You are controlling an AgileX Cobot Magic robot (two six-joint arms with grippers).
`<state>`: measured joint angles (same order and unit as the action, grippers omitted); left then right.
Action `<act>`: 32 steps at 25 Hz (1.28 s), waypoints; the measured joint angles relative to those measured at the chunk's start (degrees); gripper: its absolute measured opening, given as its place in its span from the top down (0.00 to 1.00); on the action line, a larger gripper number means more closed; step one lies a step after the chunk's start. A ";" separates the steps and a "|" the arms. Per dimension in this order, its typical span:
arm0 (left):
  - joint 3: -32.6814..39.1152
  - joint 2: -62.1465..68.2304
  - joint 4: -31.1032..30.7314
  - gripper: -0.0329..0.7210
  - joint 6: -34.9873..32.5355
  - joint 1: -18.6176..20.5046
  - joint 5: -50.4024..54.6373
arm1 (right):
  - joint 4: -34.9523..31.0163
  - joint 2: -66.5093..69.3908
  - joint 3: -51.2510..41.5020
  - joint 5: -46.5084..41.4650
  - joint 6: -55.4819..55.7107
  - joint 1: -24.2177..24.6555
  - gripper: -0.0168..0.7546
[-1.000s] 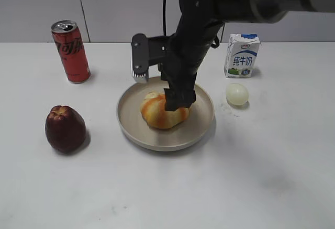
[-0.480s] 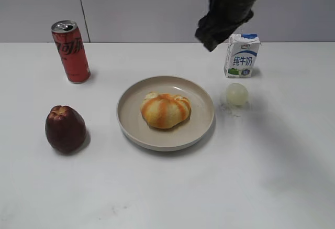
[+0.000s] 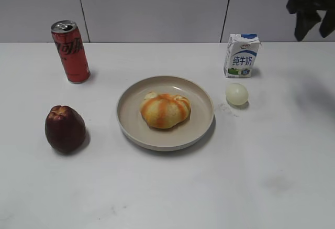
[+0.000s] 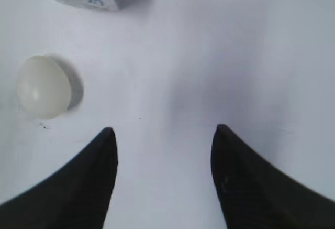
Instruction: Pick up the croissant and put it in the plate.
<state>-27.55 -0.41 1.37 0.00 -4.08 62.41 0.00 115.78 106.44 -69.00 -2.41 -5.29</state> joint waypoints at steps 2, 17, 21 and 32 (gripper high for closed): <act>0.00 0.00 0.00 0.65 0.00 0.00 0.00 | -1.31 -2.12 -1.43 0.00 -0.50 2.17 0.42; 0.00 0.00 0.00 0.65 0.00 0.00 0.00 | -2.24 -39.81 -41.99 5.57 -1.31 2.76 0.42; 0.00 0.00 0.00 0.65 0.00 0.00 0.00 | -2.24 -51.75 -51.80 7.69 -1.31 2.76 0.42; 0.00 0.00 0.00 0.65 0.00 0.00 0.00 | -2.67 -81.03 -68.33 8.32 -1.31 2.76 0.42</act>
<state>-27.55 -0.41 1.37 0.00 -4.08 62.41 -2.67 34.74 38.12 -60.68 -3.73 -2.53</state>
